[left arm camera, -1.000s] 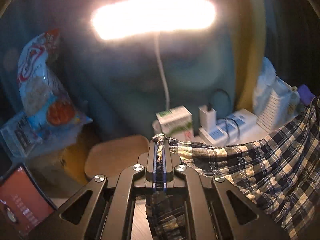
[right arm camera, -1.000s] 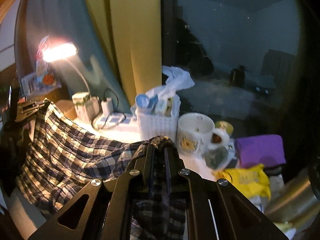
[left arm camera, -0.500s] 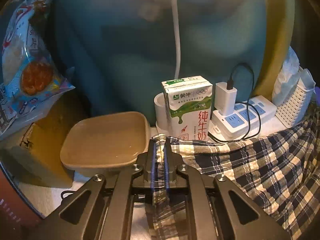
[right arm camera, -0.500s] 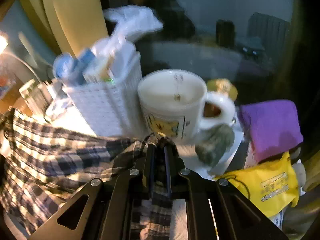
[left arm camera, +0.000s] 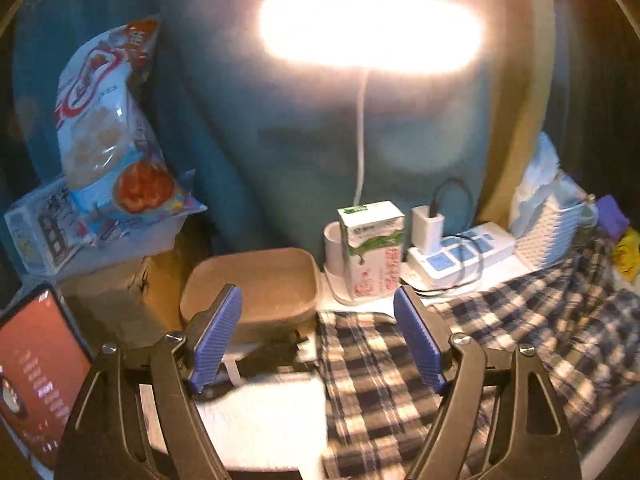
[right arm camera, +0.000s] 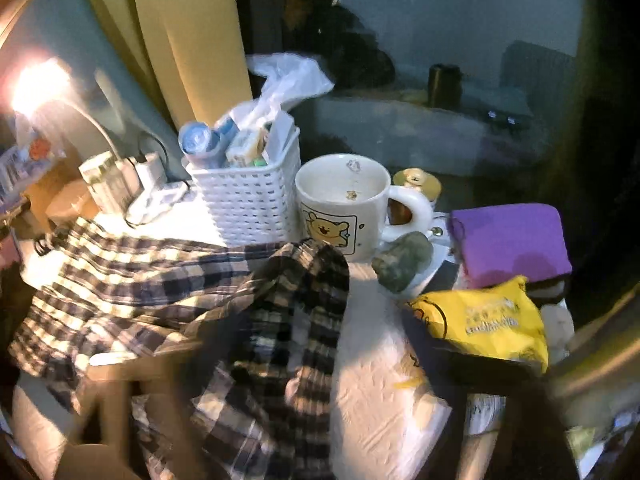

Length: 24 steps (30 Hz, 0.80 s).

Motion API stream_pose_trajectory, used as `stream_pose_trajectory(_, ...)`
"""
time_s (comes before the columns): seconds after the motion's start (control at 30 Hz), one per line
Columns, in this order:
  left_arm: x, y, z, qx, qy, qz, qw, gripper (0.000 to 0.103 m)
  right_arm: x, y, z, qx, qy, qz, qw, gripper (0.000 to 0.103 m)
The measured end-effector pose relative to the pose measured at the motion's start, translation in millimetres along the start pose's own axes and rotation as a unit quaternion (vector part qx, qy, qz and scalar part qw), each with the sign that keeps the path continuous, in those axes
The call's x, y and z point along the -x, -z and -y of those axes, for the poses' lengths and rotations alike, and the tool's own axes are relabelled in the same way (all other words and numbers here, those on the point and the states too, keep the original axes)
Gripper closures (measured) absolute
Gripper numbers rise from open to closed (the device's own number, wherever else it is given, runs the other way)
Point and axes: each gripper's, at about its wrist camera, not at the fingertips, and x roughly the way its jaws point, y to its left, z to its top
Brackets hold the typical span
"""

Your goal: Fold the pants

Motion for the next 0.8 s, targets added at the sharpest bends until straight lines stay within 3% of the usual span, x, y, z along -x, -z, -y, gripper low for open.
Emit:
stream_pose_trajectory(0.1,19.5,18.9,-0.2,0.019,0.033,-0.008,0.9992,0.010,16.6,13.8,-3.0,0.007,-0.008,0.005,1.000,0.008)
stream_pose_trajectory(0.27,36.7,66.3,5.3,0.031,0.055,-0.063,0.9960,0.009,17.5,44.8,-2.7,0.014,-0.004,-0.008,1.000,0.010)
stream_pose_trajectory(0.4,37.7,104.8,4.1,0.062,0.067,-0.109,0.9899,0.009,7.1,70.8,1.6,0.012,0.005,-0.043,0.999,0.034)
stream_pose_trajectory(0.57,33.9,130.8,0.3,0.101,0.079,-0.149,0.9806,0.009,11.4,88.2,4.1,-0.011,-0.028,-0.055,0.998,0.036)
stream_pose_trajectory(0.7,36.3,136.9,-0.3,0.121,0.103,-0.153,0.9754,0.010,9.3,96.7,-12.7,-0.007,-0.059,-0.077,0.995,0.036)
stream_pose_trajectory(0.73,36.1,137.5,1.2,0.117,0.104,-0.152,0.9759,0.012,8.4,98.2,-17.6,-0.001,-0.061,-0.077,0.995,0.036)
stream_pose_trajectory(0.77,35.2,138.9,4.5,0.111,0.106,-0.154,0.9760,0.024,8.5,100.7,-23.4,0.006,-0.059,-0.072,0.996,0.036)
stream_pose_trajectory(0.8,33.6,139.3,5.7,0.106,0.107,-0.162,0.9752,0.031,8.3,103.1,-28.2,0.013,-0.055,-0.066,0.996,0.043)
